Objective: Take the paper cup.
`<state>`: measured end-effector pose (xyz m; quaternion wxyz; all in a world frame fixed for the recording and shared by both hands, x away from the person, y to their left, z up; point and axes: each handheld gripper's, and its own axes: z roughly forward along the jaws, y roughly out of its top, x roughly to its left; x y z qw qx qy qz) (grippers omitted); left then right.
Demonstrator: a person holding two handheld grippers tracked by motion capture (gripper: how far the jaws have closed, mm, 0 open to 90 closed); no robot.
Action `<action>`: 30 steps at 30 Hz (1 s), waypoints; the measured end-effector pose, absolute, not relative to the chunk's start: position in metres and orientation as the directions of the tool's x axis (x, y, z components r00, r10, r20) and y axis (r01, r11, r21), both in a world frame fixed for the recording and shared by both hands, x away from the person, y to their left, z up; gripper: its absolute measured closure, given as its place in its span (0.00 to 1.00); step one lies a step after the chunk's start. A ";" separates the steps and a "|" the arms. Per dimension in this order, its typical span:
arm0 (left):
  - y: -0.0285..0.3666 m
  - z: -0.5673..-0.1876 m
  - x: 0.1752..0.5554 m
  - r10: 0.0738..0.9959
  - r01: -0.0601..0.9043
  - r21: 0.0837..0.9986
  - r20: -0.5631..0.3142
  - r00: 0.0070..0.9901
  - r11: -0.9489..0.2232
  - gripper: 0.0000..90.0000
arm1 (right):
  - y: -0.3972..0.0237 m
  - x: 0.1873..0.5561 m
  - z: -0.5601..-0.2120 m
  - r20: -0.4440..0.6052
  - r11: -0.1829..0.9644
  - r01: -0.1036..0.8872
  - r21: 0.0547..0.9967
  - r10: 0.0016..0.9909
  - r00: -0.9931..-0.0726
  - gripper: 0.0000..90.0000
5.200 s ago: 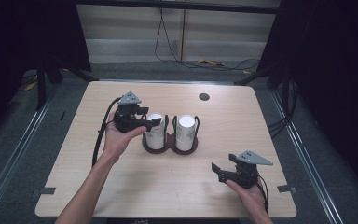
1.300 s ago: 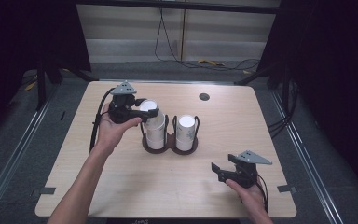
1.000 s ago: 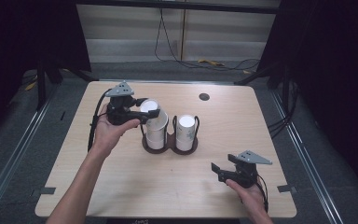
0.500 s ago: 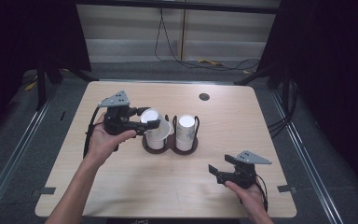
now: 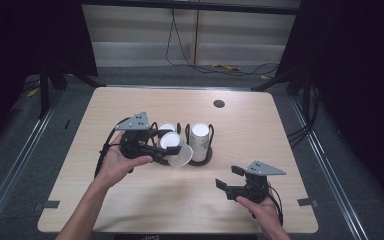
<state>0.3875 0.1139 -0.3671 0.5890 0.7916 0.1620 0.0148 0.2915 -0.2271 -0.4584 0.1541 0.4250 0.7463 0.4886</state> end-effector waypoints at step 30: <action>0.105 -0.400 0.378 0.209 0.316 0.905 -0.264 0.942 -0.283 0.40 | -0.178 0.301 -0.439 0.211 0.183 0.389 0.903 0.600 -0.772 0.17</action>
